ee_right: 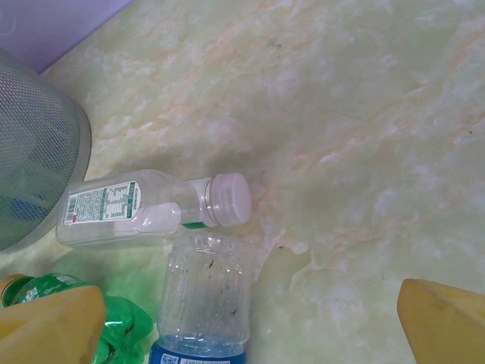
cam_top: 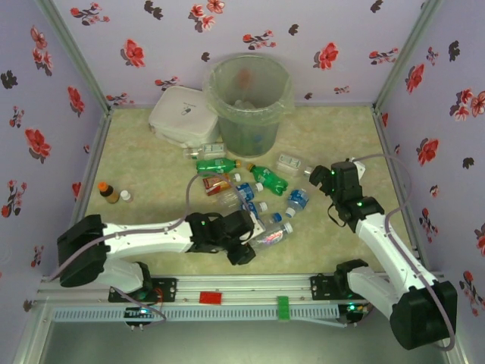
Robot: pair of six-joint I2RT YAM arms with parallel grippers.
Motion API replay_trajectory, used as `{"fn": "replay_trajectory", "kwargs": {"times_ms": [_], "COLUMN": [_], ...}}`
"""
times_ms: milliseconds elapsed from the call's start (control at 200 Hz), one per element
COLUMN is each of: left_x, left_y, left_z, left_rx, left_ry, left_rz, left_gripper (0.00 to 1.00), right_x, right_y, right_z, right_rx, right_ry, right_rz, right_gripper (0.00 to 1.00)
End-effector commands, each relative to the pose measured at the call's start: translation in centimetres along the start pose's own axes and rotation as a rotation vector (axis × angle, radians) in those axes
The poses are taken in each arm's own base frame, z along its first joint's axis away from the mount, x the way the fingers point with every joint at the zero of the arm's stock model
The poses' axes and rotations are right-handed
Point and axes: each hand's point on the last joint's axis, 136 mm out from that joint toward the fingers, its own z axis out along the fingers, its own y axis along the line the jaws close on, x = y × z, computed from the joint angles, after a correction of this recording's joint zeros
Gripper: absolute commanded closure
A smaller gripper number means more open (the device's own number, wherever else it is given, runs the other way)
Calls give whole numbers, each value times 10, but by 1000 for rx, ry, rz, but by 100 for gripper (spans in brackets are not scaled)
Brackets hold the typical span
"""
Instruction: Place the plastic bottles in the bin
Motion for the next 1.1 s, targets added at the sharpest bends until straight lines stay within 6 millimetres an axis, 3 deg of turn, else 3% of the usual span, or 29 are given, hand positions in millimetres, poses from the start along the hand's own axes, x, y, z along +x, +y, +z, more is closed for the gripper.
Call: {"fn": "replay_trajectory", "kwargs": {"times_ms": [0, 180, 380, 585, 705, 930, 1095], "left_x": [-35, -96, -166, -222, -253, -300, -325], "left_y": [8, 44, 96, 136, 164, 208, 240], "left_z": [-27, -65, -134, -210, -242, -269, -257], "left_rx": [-4, -9, -76, -202, -267, -338, -375], "left_ry": [-125, -394, -773, -934, -979, -1000, -945], "left_rz": [-67, -248, -322, -252, -252, -266, -264], "left_gripper": [69, 69, 75, 75, 75, 76, 75], "right_x": [-7, -1, 4, 9, 10, 6, 8], "right_y": [4, 8, 18, 27, 35, 35, 32], "right_z": [1, 4, 9, 16, 17, 14, 10], "right_rx": [-19, -56, -110, -139, -187, -176, -160], "right_ry": [-26, -10, 12, 53, 46, 49, 64], "right_rz": [22, 38, 27, 2, 12, 2, -16], "right_gripper": [0, 0, 0, 0, 0, 0, 0]}}
